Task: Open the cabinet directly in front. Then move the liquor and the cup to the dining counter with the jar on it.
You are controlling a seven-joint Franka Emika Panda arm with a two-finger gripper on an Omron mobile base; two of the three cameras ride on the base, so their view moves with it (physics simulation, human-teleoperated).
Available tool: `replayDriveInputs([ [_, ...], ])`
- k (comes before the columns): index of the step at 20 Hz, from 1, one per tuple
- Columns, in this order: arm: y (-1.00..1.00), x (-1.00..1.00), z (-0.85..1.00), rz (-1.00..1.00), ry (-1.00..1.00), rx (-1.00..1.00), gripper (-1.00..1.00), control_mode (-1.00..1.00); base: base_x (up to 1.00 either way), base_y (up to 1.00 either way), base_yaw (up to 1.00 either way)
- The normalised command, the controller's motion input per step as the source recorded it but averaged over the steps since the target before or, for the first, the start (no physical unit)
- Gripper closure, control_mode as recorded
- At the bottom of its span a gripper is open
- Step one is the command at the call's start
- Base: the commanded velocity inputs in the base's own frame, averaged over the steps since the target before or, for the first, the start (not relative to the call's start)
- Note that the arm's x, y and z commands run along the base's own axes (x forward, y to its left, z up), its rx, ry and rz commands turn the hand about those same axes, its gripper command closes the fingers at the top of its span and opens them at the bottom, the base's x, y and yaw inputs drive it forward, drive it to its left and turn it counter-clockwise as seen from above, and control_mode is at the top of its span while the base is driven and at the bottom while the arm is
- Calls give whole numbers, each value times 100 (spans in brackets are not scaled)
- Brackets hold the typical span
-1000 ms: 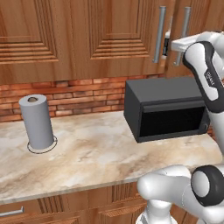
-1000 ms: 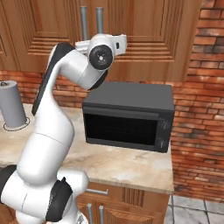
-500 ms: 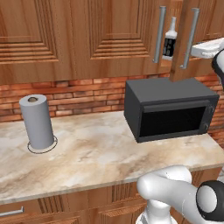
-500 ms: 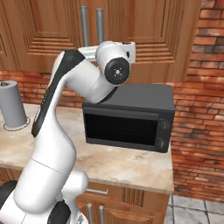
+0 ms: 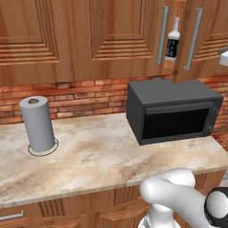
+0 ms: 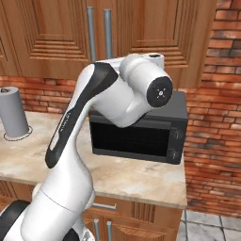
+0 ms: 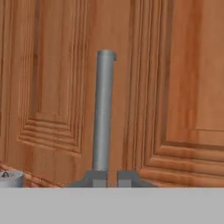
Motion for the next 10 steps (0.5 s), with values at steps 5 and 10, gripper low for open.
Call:
replayDriveInputs([
  [5, 98, -5, 8, 2, -1, -26, -100, -100, 0, 0, 0],
  [10, 95, 0, 21, -10, 0, -40, -100, -100, 0, 0, 0],
])
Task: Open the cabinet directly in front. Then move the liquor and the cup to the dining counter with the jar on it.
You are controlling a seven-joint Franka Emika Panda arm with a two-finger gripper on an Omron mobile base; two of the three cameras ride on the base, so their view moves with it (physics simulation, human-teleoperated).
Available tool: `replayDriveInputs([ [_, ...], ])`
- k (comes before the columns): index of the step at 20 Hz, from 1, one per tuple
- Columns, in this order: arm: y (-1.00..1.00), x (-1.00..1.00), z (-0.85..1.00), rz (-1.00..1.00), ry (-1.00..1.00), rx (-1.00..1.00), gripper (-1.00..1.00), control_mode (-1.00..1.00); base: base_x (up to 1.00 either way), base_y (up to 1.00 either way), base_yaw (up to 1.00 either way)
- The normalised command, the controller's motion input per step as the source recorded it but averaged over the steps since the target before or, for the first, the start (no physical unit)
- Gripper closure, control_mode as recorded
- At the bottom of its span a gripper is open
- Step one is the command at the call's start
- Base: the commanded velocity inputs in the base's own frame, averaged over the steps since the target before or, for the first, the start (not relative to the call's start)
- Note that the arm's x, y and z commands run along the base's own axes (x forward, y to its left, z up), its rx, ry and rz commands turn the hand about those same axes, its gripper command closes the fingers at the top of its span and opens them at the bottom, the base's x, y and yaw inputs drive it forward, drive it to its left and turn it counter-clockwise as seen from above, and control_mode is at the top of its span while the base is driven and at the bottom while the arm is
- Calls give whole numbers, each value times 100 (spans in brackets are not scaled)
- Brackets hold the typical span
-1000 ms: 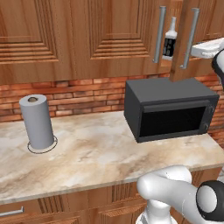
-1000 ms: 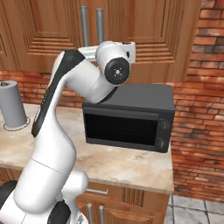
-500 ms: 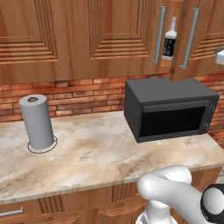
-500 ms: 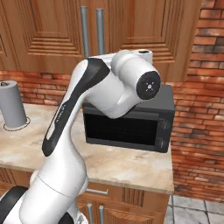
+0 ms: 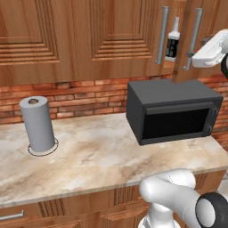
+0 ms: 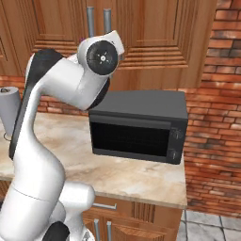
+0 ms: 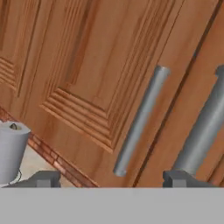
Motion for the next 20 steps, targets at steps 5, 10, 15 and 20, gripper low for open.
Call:
replayDriveInputs([
  [5, 60, 4, 2, -30, 2, -39, -100, -100, 0, 0, 0],
  [10, 23, 33, 0, -37, 3, -34, -100, -100, 0, 0, 0],
  [15, 0, 55, 0, -29, 2, -29, -100, -100, 0, 0, 0],
  [20, 0, 51, 0, -19, 1, -23, -100, -100, 0, 0, 0],
])
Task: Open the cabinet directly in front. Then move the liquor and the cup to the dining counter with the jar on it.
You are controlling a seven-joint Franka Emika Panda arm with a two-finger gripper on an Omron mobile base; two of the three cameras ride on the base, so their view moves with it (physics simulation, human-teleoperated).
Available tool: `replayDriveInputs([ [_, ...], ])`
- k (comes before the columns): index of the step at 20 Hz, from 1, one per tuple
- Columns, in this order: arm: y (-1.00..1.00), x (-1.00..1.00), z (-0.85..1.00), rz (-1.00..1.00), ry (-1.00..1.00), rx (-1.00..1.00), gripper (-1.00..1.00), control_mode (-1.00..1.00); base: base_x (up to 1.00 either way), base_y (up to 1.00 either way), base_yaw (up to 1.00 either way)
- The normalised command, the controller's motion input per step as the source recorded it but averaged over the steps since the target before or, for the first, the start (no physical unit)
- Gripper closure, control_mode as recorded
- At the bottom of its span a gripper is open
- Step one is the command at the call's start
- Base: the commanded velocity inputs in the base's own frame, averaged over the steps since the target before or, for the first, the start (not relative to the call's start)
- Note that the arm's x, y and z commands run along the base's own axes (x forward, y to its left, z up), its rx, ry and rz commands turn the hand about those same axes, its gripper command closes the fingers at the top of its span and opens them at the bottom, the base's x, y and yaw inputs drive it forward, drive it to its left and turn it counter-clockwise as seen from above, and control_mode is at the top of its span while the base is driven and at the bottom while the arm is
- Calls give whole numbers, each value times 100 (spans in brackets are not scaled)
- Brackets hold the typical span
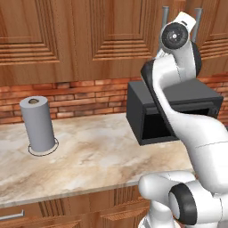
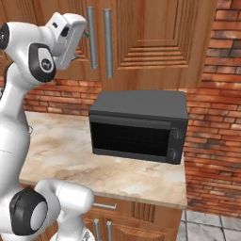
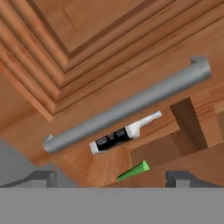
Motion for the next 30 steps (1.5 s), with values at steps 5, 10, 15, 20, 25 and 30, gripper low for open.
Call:
replayDriveInputs([
  [5, 0, 22, -1, -7, 1, -14, -100, -100, 0, 0, 0],
  [10, 0, 21, -1, 0, 0, -9, -100, -100, 0, 0, 0],
  [15, -7, 9, 0, 0, 0, -4, -100, -100, 0, 0, 0],
  [20, -14, 1, 0, 0, 0, -2, -100, -100, 0, 0, 0],
  [25, -9, 15, 0, 2, 2, -1, -100, -100, 0, 0, 0],
  [30, -6, 38, -5, 6, 6, 0, -100, -100, 0, 0, 0],
])
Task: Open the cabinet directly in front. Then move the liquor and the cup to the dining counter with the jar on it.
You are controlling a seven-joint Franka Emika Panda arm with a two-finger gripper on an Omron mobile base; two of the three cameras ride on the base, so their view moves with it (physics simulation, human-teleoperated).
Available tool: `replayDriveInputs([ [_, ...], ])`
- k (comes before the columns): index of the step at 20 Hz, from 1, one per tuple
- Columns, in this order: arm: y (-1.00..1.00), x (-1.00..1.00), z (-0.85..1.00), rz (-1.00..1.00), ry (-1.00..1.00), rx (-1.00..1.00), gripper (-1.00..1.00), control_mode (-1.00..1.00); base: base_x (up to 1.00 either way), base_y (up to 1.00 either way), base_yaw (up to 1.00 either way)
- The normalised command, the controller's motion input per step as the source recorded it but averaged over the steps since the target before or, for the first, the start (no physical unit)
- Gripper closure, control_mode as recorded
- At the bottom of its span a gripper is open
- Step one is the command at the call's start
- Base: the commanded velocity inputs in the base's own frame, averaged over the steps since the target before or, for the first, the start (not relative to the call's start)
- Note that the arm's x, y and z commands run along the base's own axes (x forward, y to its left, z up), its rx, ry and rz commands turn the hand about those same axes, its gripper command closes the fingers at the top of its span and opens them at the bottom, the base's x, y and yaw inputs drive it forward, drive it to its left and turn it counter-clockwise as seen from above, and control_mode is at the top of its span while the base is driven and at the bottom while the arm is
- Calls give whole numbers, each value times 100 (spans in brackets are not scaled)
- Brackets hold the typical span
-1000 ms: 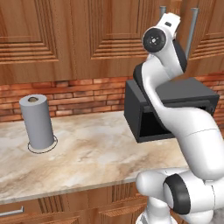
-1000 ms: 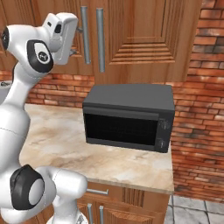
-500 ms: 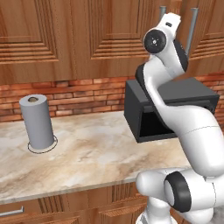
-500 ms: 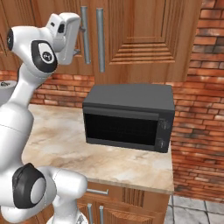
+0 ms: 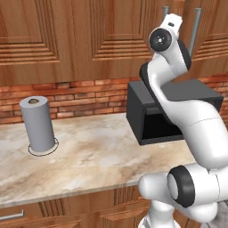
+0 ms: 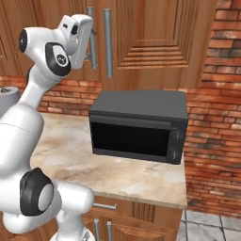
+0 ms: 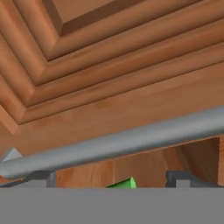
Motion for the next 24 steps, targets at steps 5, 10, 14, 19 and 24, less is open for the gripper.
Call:
replayDriveInputs([
  [5, -4, 35, -9, 6, 7, 0, -100, -100, 0, 0, 0],
  [10, -13, 13, -3, 3, 3, 0, -100, -100, 0, 0, 0],
  [14, -25, -1, 0, 0, 0, 0, -100, -100, 0, 0, 0],
  [19, -38, -15, 0, 0, 0, 0, -100, -100, 0, 0, 0],
  [24, -45, -25, 0, 0, 0, 0, -100, -100, 0, 0, 0],
])
